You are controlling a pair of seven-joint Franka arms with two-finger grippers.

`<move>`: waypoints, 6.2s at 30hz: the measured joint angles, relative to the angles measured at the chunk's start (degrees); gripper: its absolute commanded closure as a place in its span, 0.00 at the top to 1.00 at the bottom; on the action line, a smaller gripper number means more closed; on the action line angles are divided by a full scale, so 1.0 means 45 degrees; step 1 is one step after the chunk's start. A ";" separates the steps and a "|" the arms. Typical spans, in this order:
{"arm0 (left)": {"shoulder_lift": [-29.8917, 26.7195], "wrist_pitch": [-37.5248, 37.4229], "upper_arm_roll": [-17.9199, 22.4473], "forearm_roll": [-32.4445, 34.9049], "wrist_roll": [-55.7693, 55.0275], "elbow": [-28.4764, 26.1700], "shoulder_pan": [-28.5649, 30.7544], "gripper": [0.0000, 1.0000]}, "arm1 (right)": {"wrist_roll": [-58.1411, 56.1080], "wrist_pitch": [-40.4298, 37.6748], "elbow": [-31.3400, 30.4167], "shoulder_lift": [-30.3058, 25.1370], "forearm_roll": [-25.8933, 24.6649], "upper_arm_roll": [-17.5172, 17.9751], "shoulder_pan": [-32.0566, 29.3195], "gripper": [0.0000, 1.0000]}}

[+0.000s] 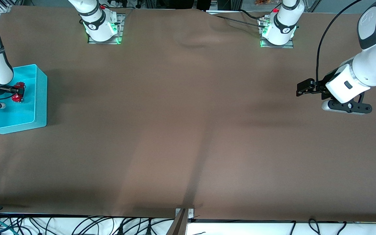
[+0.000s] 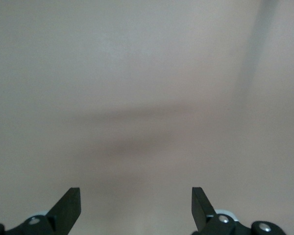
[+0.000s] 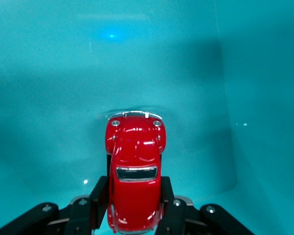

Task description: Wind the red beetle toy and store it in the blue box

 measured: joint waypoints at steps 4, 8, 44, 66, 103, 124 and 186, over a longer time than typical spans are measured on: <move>0.0000 0.0000 0.0000 -0.0001 0.0000 0.0000 0.0000 1.00 | 0.0072 -0.0169 0.0000 0.0000 0.0005 0.0026 -0.0001 1.00; 0.0000 0.0000 0.0000 -0.0002 0.0000 0.0000 0.0000 1.00 | 0.0091 -0.0307 0.0027 -0.0002 0.0008 0.0027 -0.0003 1.00; 0.0000 0.0001 0.0023 -0.0385 -0.0001 0.0001 0.0018 1.00 | 0.1106 -0.6737 0.1692 -0.4045 0.0024 0.0683 -0.0010 1.00; 0.0000 0.0001 0.0023 -0.0395 -0.0001 0.0002 0.0019 1.00 | 0.1107 -0.8201 0.1711 -0.7161 0.0028 0.1787 -0.0010 1.00; 0.0000 0.0001 0.0017 -0.0411 -0.0010 0.0017 0.0019 1.00 | 0.2245 -0.9222 0.2974 -0.7894 0.0189 0.3463 0.0016 1.00; -0.0001 0.0010 -0.0004 -0.0418 -0.0010 0.0375 0.0016 1.00 | 0.4399 -0.9421 0.3565 -0.7801 0.1898 0.3964 0.2559 1.00; 0.0221 0.0000 0.0052 -0.0419 -0.0007 0.0537 0.0051 1.00 | 0.4644 -0.9642 0.4017 -0.7690 0.2407 0.4189 0.3060 1.00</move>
